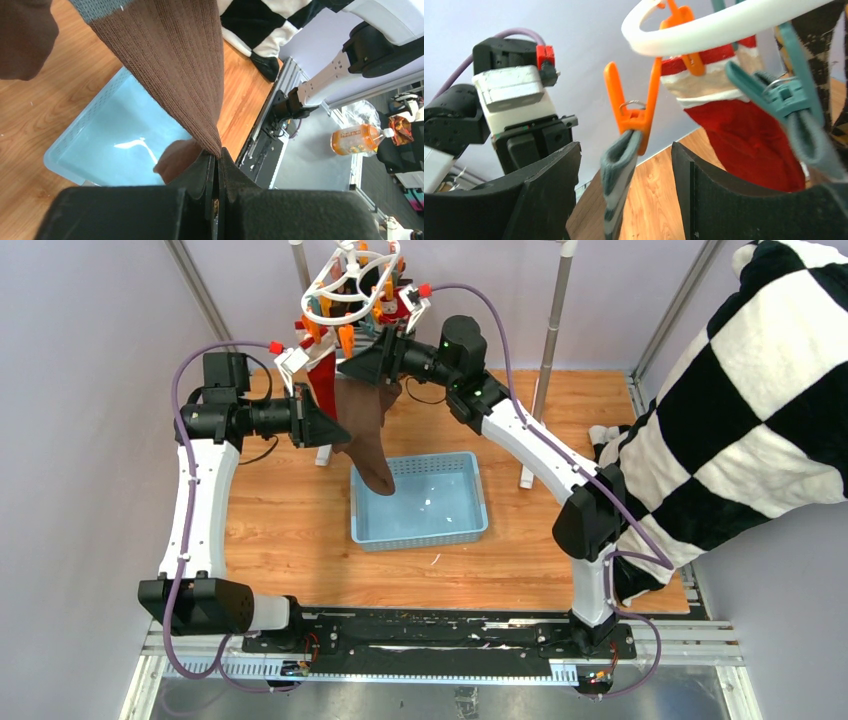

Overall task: Remove the socks clipped to the hanger
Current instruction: Remove the sock from the hanger.

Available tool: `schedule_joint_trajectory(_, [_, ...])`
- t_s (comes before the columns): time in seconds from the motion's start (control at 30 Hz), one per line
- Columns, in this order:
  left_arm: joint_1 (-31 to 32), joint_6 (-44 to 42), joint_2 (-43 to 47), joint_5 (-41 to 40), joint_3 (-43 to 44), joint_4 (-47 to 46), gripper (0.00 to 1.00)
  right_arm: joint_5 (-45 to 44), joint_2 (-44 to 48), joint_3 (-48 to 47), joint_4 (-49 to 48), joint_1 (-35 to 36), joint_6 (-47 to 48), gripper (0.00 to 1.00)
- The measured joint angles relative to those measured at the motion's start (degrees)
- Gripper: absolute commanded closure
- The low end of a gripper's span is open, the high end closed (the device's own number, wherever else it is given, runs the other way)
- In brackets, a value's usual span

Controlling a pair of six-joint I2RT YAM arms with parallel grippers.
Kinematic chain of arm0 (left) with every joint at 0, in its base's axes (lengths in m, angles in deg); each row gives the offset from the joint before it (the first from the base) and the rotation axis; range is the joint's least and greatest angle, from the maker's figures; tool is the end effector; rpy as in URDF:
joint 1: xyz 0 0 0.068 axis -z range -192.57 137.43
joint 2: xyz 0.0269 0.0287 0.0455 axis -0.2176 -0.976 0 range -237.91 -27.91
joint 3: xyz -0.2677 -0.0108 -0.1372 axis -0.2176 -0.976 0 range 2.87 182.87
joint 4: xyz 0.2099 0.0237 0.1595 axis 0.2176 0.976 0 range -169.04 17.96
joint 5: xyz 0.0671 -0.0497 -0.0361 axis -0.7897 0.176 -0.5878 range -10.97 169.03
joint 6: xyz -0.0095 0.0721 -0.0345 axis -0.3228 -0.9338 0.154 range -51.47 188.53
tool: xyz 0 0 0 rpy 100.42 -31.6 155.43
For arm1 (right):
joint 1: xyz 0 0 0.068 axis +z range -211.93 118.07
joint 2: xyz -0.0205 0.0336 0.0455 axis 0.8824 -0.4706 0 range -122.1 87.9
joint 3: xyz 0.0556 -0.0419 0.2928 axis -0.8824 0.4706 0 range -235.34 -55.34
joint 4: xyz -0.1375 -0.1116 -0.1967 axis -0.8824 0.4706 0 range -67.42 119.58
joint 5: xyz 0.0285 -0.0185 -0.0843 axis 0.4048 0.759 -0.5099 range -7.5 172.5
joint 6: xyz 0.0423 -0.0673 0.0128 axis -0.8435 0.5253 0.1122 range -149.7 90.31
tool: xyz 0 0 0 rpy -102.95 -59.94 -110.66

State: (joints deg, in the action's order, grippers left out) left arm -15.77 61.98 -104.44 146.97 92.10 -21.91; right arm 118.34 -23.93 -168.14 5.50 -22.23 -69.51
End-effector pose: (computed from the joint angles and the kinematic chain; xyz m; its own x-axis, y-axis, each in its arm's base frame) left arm 0.2557 -0.0503 0.4415 -0.6214 0.0081 -0.7834 0.7154 0.4136 -0.5632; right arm 0.3588 0.3510 0.4900 -0.4226 0.3238 -0.8465 -0.8795 0.0793 0.4693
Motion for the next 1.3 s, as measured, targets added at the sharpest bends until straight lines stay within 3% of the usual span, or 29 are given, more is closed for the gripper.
schedule_joint_trajectory(0.3, [0.35,0.83,0.0,-1.68,0.0,0.0,1.0,-4.87,-6.32,-11.43,4.87,-0.09,1.64,0.37])
schedule_joint_trajectory(0.53, [0.44,0.96,-0.02,-3.76,0.0,0.0,1.0,-6.91,-8.37,-13.51,4.85,-0.31,1.07,0.47])
schedule_joint_trajectory(0.77, [0.79,0.98,-0.59,-6.73,0.0,0.0,1.0,-8.85,-9.25,-15.37,4.63,-0.39,-0.22,0.44])
schedule_joint_trajectory(0.93, [0.83,1.05,-1.18,-7.87,0.0,0.0,1.0,-9.51,-9.86,-17.29,4.66,-0.5,-0.9,0.67])
schedule_joint_trajectory(1.13, [0.83,1.14,-1.18,-8.48,0.0,0.02,1.0,-9.73,-10.03,-17.66,4.68,-0.83,-1.36,0.88])
schedule_joint_trajectory(1.23, [0.83,1.14,-1.18,-8.98,0.0,0.02,1.0,-9.68,-10.03,-17.66,4.66,-1.07,-1.4,0.84])
schedule_joint_trajectory(1.3, [0.83,1.11,-1.18,-9.31,0.0,0.02,1.0,-9.6,-10.03,-17.66,4.66,-1.22,-1.38,0.62])
